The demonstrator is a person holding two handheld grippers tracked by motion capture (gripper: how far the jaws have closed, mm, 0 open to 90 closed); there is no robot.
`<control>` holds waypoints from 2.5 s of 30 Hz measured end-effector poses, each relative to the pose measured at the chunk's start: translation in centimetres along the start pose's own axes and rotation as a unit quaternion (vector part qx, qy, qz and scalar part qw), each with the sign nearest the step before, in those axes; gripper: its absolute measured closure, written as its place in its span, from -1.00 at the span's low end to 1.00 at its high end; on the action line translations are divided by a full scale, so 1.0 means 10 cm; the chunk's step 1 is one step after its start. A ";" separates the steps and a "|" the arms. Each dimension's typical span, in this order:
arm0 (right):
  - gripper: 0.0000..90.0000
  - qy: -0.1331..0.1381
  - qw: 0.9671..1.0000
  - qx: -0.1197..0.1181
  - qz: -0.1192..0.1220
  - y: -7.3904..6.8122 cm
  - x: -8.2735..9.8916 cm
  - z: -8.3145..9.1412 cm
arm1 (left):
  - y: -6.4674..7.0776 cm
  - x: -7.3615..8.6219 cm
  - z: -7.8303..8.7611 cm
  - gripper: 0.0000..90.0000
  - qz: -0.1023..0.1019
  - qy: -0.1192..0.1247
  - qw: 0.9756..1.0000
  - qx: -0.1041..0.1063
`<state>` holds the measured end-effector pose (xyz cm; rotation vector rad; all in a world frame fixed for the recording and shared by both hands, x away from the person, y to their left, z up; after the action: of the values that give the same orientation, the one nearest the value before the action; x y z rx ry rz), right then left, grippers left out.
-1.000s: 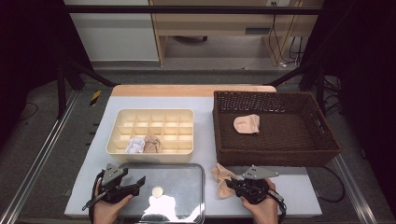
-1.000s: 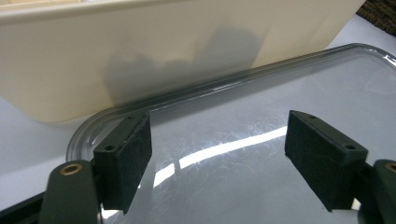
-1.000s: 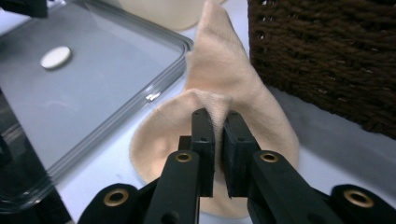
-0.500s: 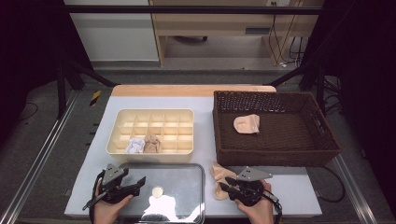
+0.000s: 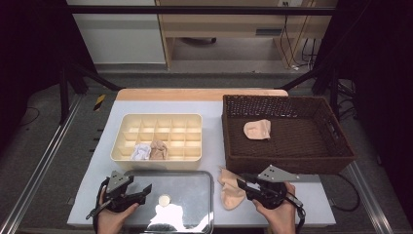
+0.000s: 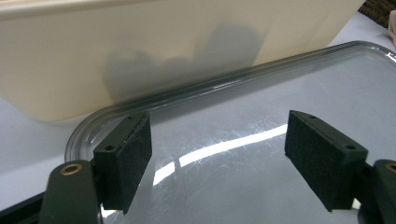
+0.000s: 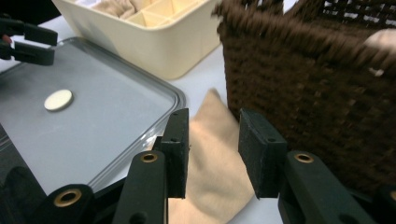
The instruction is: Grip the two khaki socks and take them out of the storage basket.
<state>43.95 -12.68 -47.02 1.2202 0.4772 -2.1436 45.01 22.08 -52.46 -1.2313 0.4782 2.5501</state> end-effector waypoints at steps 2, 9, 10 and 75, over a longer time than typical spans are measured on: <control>0.43 0.007 1.000 0.004 0.004 0.02 -0.09 0.05 | 0.00 0.01 0.00 -0.50 -0.001 -0.002 1.000 0.001; 0.44 0.016 1.000 0.018 0.008 0.15 -0.36 0.11 | 0.01 0.02 -0.02 -0.50 -0.001 -0.005 1.000 0.005; 0.44 0.016 1.000 0.021 0.007 0.18 -0.40 0.11 | 0.01 0.02 -0.01 -0.50 -0.001 -0.006 1.000 0.006; 0.30 -0.004 0.987 0.155 -0.045 1.77 -1.24 -0.62 | -0.03 0.03 -0.04 -0.48 0.011 -0.006 1.000 0.014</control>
<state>64.49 -18.06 -39.66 1.3786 0.2010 -2.3631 45.23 22.23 -52.97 -1.2079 0.5262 2.5575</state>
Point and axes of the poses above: each handheld gripper's, and its own axes: z roughly backward along the jaws, x roughly out of its underside, y roughly to its right, the point moved 9 cm from there along -z, roughly forward along the jaws, and after that the axes turned 7 degrees about z, right-handed, at the moved point
